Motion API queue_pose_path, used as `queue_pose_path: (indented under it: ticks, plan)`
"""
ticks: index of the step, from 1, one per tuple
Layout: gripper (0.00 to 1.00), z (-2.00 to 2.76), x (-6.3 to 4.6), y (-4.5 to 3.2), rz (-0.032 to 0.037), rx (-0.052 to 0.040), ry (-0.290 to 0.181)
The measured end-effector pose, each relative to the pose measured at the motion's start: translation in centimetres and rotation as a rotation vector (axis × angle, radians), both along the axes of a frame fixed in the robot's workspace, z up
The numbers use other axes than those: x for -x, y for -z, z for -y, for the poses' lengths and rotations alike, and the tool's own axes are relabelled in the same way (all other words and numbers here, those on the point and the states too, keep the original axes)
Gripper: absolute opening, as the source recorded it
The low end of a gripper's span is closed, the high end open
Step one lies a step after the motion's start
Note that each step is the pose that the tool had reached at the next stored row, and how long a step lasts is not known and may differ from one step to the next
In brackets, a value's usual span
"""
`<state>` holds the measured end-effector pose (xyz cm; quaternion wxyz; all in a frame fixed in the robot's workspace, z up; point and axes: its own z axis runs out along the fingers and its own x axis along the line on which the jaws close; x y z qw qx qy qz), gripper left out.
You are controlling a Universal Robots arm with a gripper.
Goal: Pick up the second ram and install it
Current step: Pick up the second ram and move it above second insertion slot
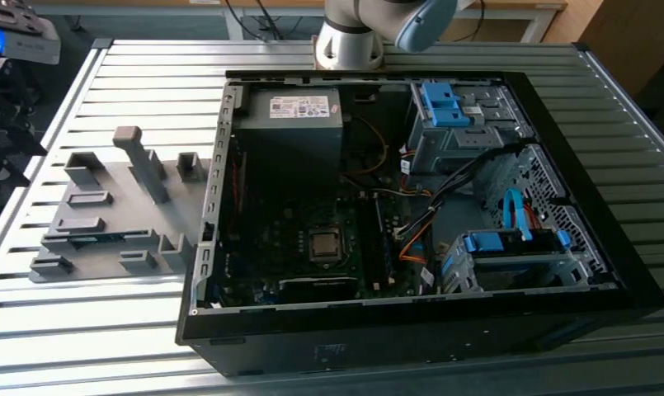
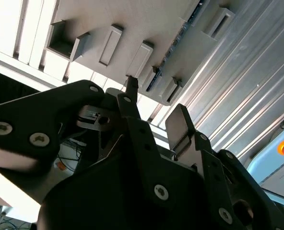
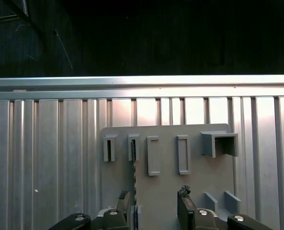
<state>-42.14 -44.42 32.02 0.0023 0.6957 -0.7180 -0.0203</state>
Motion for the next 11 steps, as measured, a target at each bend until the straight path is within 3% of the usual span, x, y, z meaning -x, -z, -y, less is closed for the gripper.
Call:
queue_pose_path:
  ticks: [4,6,7,11]
  plan:
    - [0.44,0.0,0.0,-0.05,-0.0001,0.0,0.0]
    - [0.32,0.0,0.0,-0.08,-0.0001,0.0,0.0]
    - [0.32,0.0,0.0,-0.09,-0.0001,0.0001,0.0]
    - [0.14,0.0,0.0,-0.14,-0.0001,0.0001,0.0]
